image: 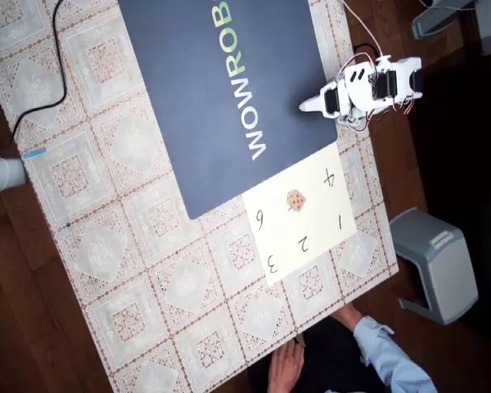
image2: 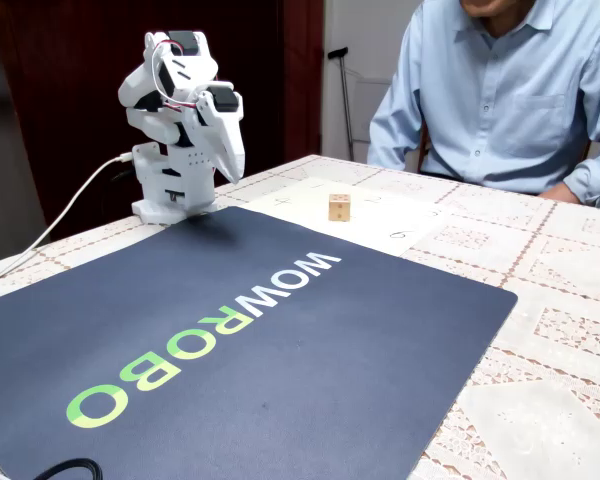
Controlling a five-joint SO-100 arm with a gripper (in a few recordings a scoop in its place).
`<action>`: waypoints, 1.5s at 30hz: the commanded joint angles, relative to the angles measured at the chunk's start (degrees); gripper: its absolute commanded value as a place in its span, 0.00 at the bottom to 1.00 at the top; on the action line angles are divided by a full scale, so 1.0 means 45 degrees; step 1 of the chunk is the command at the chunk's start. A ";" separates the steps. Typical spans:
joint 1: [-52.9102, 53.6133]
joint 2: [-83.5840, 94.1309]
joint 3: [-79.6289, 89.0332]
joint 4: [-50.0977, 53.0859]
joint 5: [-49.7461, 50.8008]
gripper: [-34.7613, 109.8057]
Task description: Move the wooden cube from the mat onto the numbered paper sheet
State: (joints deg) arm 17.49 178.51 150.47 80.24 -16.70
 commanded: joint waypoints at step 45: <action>0.0996 0.1777 0.3184 0.0547 0.1895 0.27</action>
State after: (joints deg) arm 21.36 185.89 161.72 81.56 -7.47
